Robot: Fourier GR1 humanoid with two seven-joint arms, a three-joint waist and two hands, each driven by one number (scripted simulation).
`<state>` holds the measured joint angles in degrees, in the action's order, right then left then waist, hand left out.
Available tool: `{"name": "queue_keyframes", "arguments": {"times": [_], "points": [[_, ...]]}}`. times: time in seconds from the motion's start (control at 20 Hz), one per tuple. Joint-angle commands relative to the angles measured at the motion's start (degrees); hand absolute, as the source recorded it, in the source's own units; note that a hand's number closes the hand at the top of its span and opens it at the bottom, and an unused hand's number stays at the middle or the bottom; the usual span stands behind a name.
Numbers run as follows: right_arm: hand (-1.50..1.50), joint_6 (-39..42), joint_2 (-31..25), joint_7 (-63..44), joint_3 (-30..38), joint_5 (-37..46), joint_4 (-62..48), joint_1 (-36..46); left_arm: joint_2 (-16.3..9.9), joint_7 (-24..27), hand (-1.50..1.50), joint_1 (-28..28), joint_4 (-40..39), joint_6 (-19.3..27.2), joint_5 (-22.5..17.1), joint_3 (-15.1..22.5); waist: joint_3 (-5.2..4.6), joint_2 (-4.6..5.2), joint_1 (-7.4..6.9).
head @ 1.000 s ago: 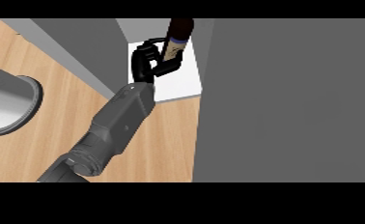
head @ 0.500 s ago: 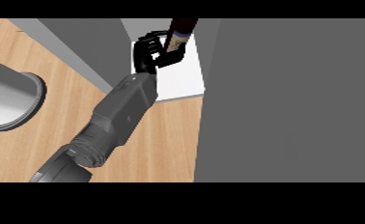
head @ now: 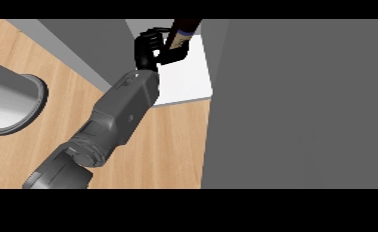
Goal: Pick up the wine, place it into the cabinet and close the cabinet
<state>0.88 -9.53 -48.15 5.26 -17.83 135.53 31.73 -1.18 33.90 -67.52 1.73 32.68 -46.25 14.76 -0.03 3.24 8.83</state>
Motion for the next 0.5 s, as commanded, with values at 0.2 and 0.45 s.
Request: {"name": "queue_keyframes", "arguments": {"times": [0.2,0.45], "points": [[-1.50,0.2,0.0,-0.5,-0.1,-1.5,1.4,0.1,-2.9,0.8,1.50,0.9,-1.7,7.6,5.4,5.0,-0.03,0.38,0.45],[-1.50,-0.2,0.5,-0.2,0.0,-1.2,1.8,-0.4,-5.4,-1.6,1.50,2.4,-1.7,9.9,7.3,6.8,-0.08,0.68,1.04]]}}
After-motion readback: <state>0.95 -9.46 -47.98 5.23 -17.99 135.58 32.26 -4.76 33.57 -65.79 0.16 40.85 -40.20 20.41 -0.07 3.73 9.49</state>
